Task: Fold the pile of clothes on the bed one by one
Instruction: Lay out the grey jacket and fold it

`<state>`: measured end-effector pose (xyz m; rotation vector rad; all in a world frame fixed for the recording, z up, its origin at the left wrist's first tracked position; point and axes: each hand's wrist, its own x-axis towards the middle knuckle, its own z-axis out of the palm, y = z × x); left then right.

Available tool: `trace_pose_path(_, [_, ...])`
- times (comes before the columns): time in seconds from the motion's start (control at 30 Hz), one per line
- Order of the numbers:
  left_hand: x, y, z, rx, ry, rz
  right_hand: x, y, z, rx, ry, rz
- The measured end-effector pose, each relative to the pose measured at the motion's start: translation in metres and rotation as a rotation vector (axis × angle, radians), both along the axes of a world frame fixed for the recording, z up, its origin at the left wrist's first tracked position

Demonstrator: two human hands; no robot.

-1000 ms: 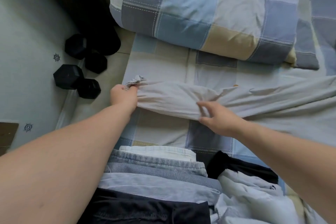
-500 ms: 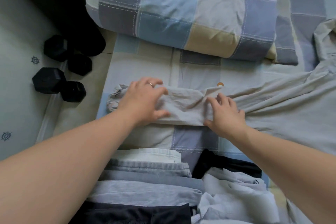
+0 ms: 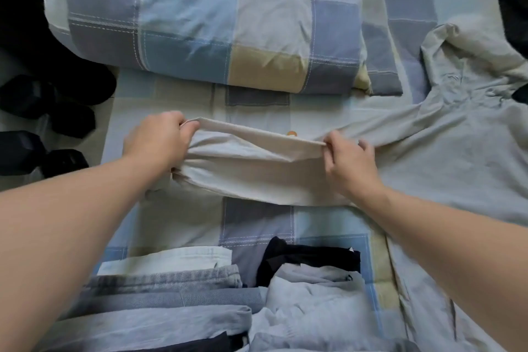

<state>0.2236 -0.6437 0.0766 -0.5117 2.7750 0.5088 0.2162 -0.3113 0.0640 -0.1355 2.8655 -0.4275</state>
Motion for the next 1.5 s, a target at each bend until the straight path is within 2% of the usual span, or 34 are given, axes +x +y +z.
trace_pose_path(0.07, [-0.011,-0.002,0.003,-0.185,0.012,0.001,-0.012,-0.003,0.007,-0.068,0.130,-0.037])
trace_pose_path(0.17, [-0.003,-0.002,0.002,-0.496,0.063,-0.071,-0.019,-0.001,0.010,0.037,0.257,-0.122])
trace_pose_path(0.23, [0.011,0.000,-0.002,-0.504,0.173,-0.142,-0.014,0.001,0.010,0.102,0.305,-0.101])
trace_pose_path(0.3, [0.023,0.003,-0.011,-0.393,0.095,-0.137,-0.005,0.002,0.000,0.094,0.131,0.010])
trace_pose_path(0.33, [0.027,0.004,-0.017,-0.288,-0.005,-0.026,-0.001,0.002,-0.007,0.078,-0.032,0.035])
trace_pose_path(0.4, [0.029,0.001,-0.027,0.004,-0.121,0.335,0.006,-0.003,-0.021,0.074,-0.338,0.045])
trace_pose_path(0.43, [0.031,-0.002,-0.033,0.112,-0.100,0.480,0.008,-0.008,-0.027,0.079,-0.448,0.083])
trace_pose_path(0.5, [0.036,-0.016,-0.039,0.197,-0.008,0.610,0.010,-0.022,-0.037,0.076,-0.580,0.234])
trace_pose_path(0.57, [0.041,-0.029,-0.039,0.261,0.045,0.607,0.014,-0.034,-0.044,0.026,-0.594,0.337])
trace_pose_path(0.63, [0.045,-0.037,-0.035,0.321,0.078,0.602,0.019,-0.043,-0.048,-0.011,-0.511,0.337])
trace_pose_path(0.77, [0.051,-0.055,-0.031,0.281,0.218,0.915,0.028,-0.056,-0.054,0.030,-0.438,0.245])
trace_pose_path(0.83, [0.057,-0.064,-0.030,0.341,0.213,0.965,0.029,-0.067,-0.051,0.018,-0.457,0.274])
trace_pose_path(0.9, [0.067,-0.066,-0.027,0.440,0.156,0.804,0.029,-0.084,-0.043,-0.058,-0.485,0.303])
trace_pose_path(1.03, [0.083,-0.068,-0.023,0.382,-0.119,0.339,0.029,-0.113,-0.033,-0.109,-0.560,0.357])
trace_pose_path(1.1, [0.083,-0.073,-0.026,0.339,-0.184,0.281,0.029,-0.123,-0.033,-0.069,-0.579,0.359])
trace_pose_path(1.17, [0.078,-0.078,-0.026,0.360,-0.119,0.383,0.029,-0.129,-0.033,-0.041,-0.585,0.341])
trace_pose_path(1.27, [0.065,-0.081,-0.010,0.606,-0.035,0.749,0.029,-0.133,-0.033,-0.044,-0.612,0.313])
trace_pose_path(1.33, [0.060,-0.079,0.001,0.739,-0.176,0.951,0.027,-0.134,-0.033,-0.034,-0.626,0.317])
trace_pose_path(1.4, [0.058,-0.077,0.004,0.788,-0.387,1.027,0.023,-0.135,-0.032,-0.026,-0.645,0.324])
trace_pose_path(1.43, [0.056,-0.079,0.002,0.815,-0.377,1.064,0.021,-0.135,-0.033,-0.024,-0.660,0.323])
trace_pose_path(1.47, [0.052,-0.080,0.000,0.842,-0.279,1.126,0.019,-0.136,-0.034,-0.021,-0.678,0.320])
trace_pose_path(1.5, [0.050,-0.082,-0.004,0.819,-0.104,1.174,0.017,-0.136,-0.036,-0.018,-0.696,0.316])
